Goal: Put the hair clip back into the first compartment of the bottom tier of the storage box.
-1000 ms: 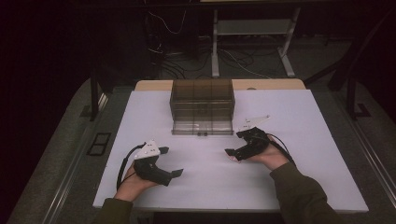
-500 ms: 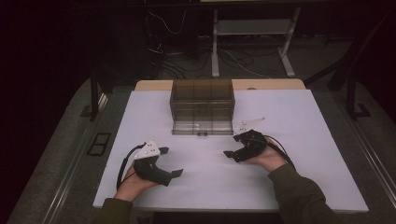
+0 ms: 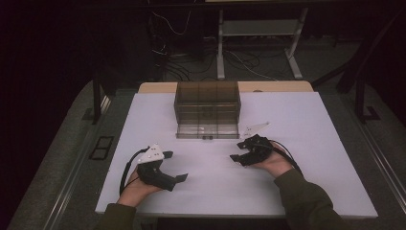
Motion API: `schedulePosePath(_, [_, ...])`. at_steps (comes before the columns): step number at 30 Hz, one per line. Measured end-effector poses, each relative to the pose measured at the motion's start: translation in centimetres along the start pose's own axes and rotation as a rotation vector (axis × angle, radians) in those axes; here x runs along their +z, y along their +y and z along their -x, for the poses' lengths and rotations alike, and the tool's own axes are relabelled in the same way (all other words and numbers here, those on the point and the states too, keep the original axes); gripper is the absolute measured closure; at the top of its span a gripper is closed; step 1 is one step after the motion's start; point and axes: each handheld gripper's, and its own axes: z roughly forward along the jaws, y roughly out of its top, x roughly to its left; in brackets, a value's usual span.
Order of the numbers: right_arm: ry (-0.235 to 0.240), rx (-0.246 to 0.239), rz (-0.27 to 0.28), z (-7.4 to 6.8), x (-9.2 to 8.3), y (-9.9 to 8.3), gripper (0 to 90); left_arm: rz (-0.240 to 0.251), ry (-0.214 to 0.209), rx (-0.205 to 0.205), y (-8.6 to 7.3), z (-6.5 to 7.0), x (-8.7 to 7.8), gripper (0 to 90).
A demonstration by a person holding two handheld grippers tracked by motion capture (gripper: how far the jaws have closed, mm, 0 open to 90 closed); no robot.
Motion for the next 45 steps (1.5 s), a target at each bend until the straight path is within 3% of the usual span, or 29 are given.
schedulePosePath(22, [0.013, 0.000, -0.086, -0.1, 0.9, -0.6, 57.9, 0.000, -0.004, 0.004, 0.0, 0.1, 0.0, 0.0])
schedulePosePath(45, [0.011, -0.021, -0.114, -0.1, 1.3, -0.9, 64.3, -0.005, -0.006, 0.004, 0.0, 0.1, 0.1, 0.0])
